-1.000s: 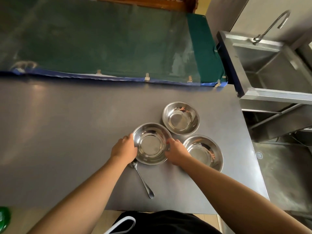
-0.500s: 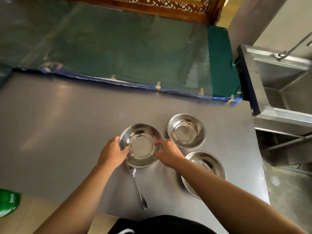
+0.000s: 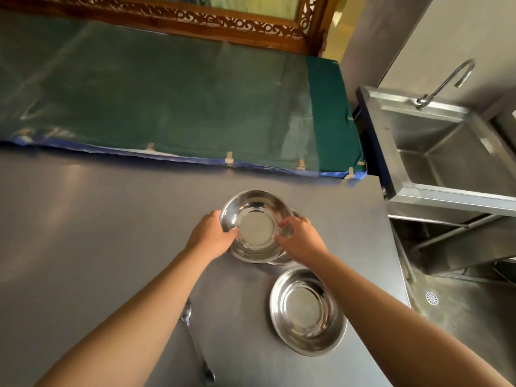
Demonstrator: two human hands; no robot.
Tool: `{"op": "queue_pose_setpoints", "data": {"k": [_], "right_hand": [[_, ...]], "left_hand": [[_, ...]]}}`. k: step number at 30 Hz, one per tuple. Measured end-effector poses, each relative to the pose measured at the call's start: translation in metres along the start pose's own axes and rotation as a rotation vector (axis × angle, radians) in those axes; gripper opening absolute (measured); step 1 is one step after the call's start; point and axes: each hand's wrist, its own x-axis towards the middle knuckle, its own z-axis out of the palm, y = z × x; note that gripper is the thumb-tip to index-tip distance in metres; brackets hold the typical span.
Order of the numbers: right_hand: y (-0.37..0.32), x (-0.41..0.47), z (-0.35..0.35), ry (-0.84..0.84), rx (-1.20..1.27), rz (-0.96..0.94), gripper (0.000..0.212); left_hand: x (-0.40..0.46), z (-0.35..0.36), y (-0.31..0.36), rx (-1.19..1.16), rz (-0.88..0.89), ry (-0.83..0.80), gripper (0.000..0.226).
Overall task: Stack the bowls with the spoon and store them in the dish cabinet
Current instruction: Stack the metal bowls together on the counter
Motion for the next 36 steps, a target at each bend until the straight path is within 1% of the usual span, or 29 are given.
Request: {"op": "queue_pose_setpoints", "data": {"k": [5,9,13,17,19,22,26,29,32,36], "right_hand": [[0.039,0.013,-0.007,0.029,-0.003,0.057,0.037],[0.06,0.018,-0.005,0.033,0.0,0.091,0.036],[0.074,0.021,0.0,0.014,-0.002,0.118,0.037],[0.081,0.022,0.007,-0.012,-0.003,0.132,0.039],[0.083,0.022,0.01,-0.013,0.001,0.126,0.038],[0.086,0.023,0.013,-0.024,0.011,0.122,0.04],[0.09,0.023,0.015,-0.03,0.018,0.113,0.044],[0.093,0.02,0.015,-0.022,0.029,0.106,0.05],[0.098,0.009,0.013,-0.039,0.039,0.107,0.059],[0.11,-0.011,0.016,-0.05,0.008,0.162,0.064]], "left_hand": [[0.02,0.032,0.025,-0.019,0.005,-0.079,0.046],[0.025,0.052,0.033,-0.017,0.001,-0.118,0.044],[0.027,0.067,0.033,-0.032,-0.027,-0.18,0.051],[0.027,0.076,0.029,-0.014,-0.064,-0.204,0.059],[0.027,0.079,0.027,-0.021,-0.065,-0.201,0.059],[0.029,0.081,0.023,-0.056,-0.062,-0.201,0.054],[0.026,0.084,0.016,-0.109,-0.074,-0.207,0.053],[0.027,0.086,0.013,-0.156,-0.084,-0.202,0.057],[0.028,0.089,0.01,-0.221,-0.131,-0.194,0.059],[0.028,0.093,0.008,-0.344,-0.205,-0.205,0.065]]}}
